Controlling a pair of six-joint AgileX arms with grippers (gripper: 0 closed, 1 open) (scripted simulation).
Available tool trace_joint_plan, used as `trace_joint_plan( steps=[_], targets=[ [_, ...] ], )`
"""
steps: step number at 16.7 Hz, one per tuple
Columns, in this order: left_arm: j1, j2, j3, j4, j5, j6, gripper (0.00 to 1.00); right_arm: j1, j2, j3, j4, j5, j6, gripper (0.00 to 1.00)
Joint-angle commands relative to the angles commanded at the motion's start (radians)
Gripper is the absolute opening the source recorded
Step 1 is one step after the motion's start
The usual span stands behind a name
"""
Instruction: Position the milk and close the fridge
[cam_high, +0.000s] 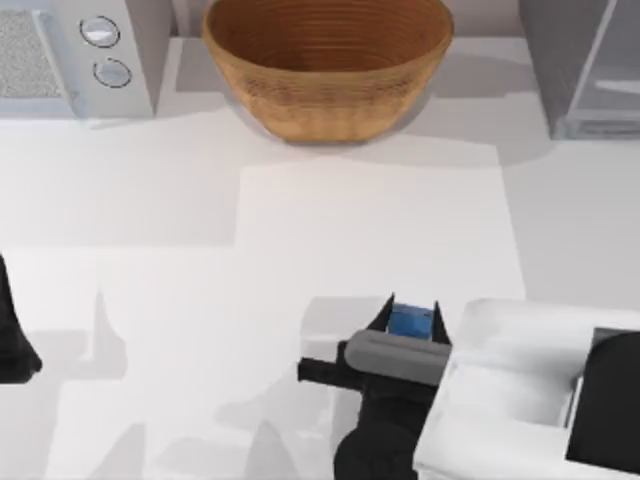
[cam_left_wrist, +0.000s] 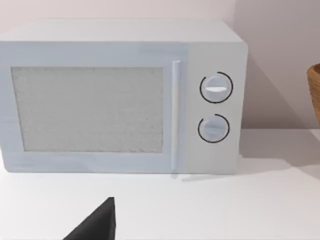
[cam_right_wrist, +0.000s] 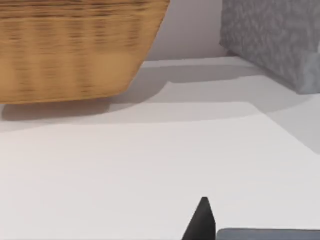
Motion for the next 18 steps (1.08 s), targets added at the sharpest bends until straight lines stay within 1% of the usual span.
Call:
trace_joint_plan(
  steps=[7,13,16,18],
  targets=[
    [0.0,0.0,0.0,0.0,0.0,0.0,1.0,0.001,-0.135,-0.03,-0.112,-0.001,0.008,0.0],
    [0.0,0.0,0.0,0.0,0.0,0.0,1.0,-0.01,-0.144,-0.031,-0.117,-0.011,0.009,0.0],
    [0.0,0.0,0.0,0.0,0.0,0.0,1.0,-0.09,-0.207,-0.062,-0.155,-0.095,0.004,0.0],
    [0.0,0.0,0.0,0.0,0.0,0.0,1.0,-0.183,-0.266,-0.09,-0.188,-0.203,-0.001,0.0]
  ],
)
